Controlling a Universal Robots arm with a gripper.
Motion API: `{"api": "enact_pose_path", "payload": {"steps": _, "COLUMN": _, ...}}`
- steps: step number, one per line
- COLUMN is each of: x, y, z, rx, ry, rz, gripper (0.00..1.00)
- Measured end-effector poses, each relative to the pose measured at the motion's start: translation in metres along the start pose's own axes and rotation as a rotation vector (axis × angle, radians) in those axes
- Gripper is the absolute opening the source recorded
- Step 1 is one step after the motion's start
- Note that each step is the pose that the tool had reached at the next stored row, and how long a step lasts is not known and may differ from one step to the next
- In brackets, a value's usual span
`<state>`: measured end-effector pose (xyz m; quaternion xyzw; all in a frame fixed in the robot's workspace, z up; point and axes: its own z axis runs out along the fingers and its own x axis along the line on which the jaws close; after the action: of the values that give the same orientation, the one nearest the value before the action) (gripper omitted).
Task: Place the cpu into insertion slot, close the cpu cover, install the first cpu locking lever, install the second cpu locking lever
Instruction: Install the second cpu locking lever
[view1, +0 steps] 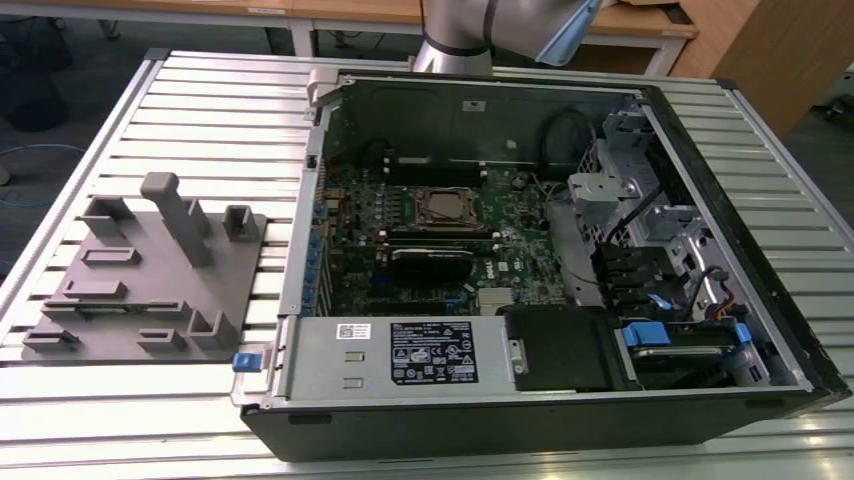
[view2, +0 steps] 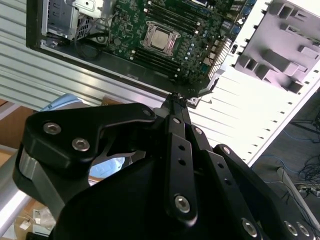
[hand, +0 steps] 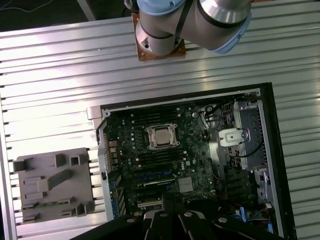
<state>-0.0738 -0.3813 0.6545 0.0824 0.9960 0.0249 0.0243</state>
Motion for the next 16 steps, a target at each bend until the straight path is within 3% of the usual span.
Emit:
{"api": "enact_pose_path", "payload": {"steps": 2, "x": 0.0000, "y": 0.0001, "z": 0.0008, "rx": 0.0003, "ry": -0.0002, "rz": 0.000, "gripper": 0.11}}
{"api": "enact_pose_path", "payload": {"steps": 16, "x": 0.0011, "y": -0.0013, "z": 0.0263, "rx": -0.0006, "ry": -0.0047, "rz": 0.000, "gripper": 0.11}}
